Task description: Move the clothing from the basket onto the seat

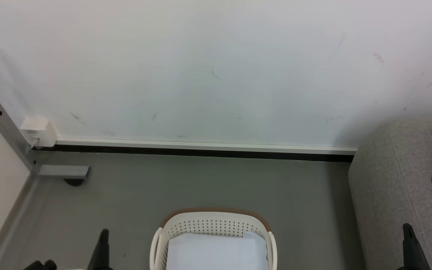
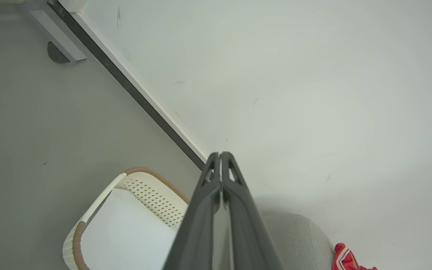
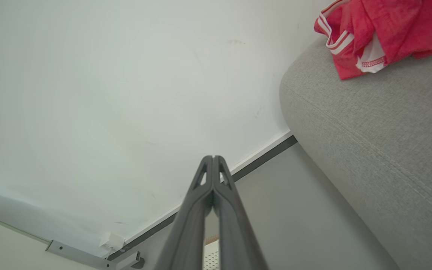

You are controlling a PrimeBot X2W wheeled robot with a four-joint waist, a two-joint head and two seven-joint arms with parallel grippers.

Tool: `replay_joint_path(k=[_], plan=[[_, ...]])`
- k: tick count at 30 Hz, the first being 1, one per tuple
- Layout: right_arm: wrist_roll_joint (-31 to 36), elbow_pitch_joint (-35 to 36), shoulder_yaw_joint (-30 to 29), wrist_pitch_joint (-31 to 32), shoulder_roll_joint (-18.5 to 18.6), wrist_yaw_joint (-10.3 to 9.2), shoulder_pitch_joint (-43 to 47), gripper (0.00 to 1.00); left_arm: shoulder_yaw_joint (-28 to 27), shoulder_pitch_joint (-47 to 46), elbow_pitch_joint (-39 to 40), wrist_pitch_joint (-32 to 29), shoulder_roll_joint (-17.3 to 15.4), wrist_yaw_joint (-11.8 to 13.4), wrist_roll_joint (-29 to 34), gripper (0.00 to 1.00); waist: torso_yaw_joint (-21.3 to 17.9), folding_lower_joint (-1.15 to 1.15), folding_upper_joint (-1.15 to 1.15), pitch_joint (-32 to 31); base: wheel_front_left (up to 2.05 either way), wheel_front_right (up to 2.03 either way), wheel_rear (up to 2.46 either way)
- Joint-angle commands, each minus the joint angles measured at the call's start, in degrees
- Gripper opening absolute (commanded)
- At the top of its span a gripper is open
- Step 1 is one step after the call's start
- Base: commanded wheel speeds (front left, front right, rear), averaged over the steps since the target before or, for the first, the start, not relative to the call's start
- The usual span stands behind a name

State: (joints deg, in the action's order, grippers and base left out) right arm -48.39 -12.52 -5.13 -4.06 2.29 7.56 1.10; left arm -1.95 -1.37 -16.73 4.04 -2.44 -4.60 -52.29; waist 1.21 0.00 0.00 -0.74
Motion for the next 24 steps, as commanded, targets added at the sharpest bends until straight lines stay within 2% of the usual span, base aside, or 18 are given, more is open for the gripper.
replay_joint_path(k=[1,24], plan=[[-1.93,0.42,-0.23,0.41,0.57,-0.05,-1.62,0.0,-0.49,-1.24,0.8,-0.44,-0.37,-0.36,-2.19,0.0,-0.02,0.0,0.0,0.01,0.0,0.0,0.0],[-18.2,-0.33,-0.72,4.39,0.68,-0.08,-3.95,0.0,-2.15,-2.8,1.61,-4.43,-0.48,-1.42,-16.79,0.0,-0.39,0.0,0.0,0.29,0.0,0.0,0.0]])
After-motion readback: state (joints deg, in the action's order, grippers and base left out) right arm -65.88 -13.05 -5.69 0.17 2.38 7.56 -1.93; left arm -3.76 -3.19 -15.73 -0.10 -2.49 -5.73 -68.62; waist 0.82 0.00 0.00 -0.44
